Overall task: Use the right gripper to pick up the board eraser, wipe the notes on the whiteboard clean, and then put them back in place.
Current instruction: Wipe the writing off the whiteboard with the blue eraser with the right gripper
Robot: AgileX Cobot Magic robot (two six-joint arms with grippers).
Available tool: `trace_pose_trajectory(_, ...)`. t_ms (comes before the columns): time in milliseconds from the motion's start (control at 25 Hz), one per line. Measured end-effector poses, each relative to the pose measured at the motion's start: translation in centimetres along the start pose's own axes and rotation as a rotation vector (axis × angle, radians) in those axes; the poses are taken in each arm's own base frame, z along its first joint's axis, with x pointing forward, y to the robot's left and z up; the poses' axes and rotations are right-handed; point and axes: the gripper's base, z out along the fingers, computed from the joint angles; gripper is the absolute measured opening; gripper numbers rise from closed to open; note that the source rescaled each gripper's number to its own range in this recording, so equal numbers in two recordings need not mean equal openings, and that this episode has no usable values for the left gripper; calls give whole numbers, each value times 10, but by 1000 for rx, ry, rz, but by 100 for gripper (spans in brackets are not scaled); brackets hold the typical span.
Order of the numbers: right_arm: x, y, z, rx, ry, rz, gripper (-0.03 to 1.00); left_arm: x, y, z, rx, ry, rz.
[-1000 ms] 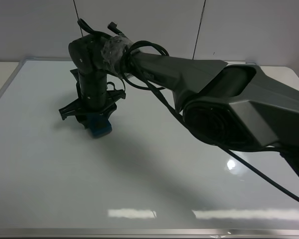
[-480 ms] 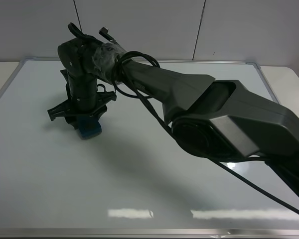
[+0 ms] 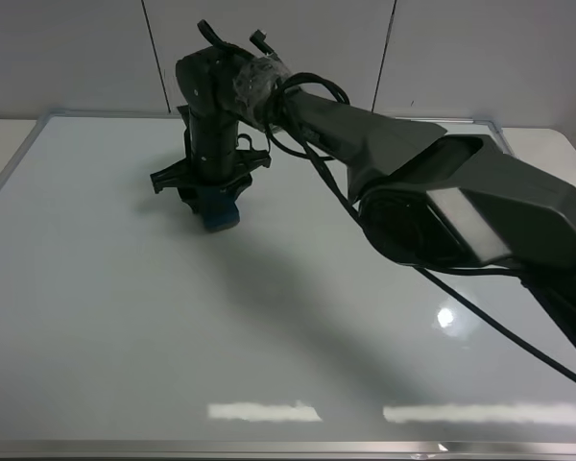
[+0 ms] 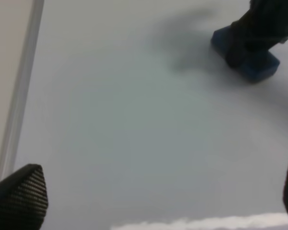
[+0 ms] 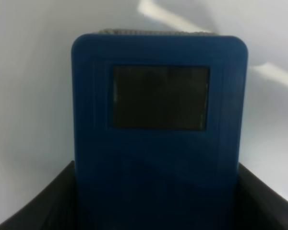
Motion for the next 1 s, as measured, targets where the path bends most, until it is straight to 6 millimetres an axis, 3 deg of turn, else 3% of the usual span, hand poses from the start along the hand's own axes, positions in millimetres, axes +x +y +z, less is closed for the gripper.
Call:
trace_pose_trajectory(280,-12,-40,-3,14,-9,75,0,0,0,0,0,0,0)
trace_pose_trajectory(520,-10,-31,-4,26,-15,30,0,0,0,0,0,0,0)
trace_pose_trajectory(640,-5,-12,-4,34,-14,-27,0,0,0,0,0,0,0)
trace_pose_trajectory(1000,36,85,-3,-6,1,-240,0,0,0,0,0,0,0)
